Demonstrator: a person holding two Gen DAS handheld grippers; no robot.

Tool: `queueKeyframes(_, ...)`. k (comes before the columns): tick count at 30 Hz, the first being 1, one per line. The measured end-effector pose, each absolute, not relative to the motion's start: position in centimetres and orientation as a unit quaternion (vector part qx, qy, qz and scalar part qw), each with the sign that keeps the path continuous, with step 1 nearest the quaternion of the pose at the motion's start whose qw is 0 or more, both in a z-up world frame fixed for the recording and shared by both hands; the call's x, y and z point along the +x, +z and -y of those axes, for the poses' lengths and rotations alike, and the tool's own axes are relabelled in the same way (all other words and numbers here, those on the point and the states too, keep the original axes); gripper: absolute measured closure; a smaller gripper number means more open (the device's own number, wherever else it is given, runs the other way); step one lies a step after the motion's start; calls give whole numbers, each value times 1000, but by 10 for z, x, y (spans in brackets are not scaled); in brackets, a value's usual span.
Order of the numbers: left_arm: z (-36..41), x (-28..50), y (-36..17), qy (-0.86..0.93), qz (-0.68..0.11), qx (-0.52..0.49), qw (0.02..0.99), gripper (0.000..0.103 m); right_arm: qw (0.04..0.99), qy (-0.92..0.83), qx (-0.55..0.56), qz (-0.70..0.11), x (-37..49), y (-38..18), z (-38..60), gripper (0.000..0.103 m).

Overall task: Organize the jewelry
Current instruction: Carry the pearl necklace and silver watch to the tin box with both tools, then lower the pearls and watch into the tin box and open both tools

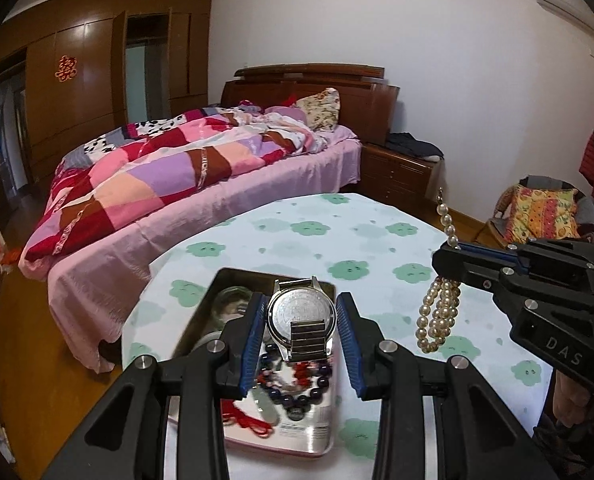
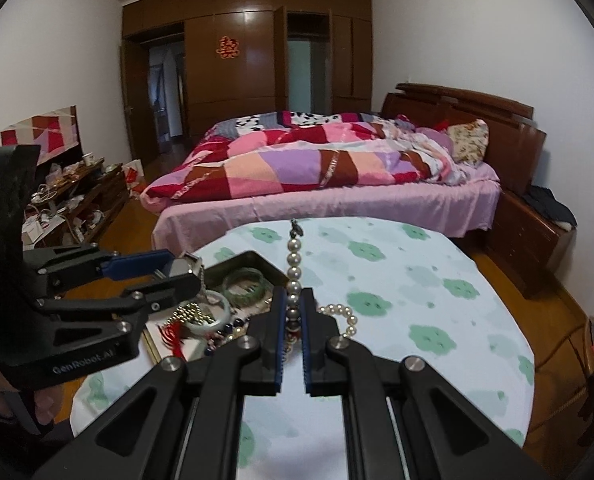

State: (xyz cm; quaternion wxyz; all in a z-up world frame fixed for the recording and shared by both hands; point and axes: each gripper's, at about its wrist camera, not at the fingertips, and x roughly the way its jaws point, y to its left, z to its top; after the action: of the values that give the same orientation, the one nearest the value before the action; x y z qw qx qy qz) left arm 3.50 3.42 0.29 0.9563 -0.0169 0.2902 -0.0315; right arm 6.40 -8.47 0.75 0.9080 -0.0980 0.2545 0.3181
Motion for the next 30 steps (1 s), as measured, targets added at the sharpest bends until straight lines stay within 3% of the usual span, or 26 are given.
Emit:
queueKeyframes(13,-73,42,-21,8,-311,-39,950,66,888,359,-117,-262,70,-7,35,94)
queueKeyframes(23,-93,60,-75,31,-375,-55,925,64,855,380,-133,-328,84,-66,4,93)
queueKeyframes(25,-92,59,-73,31,-370,-50,927,59,855,374,-132,-334,84,-69,7,86)
queueKeyframes(27,-92,55,-66,42,-358,-47,932,44,857,368,-126,-338,85,-67,12,76)
queueKeyframes(30,-94,51,-56,43,-341,-48,938,38,866,354,-117,-334,85,-60,22,59)
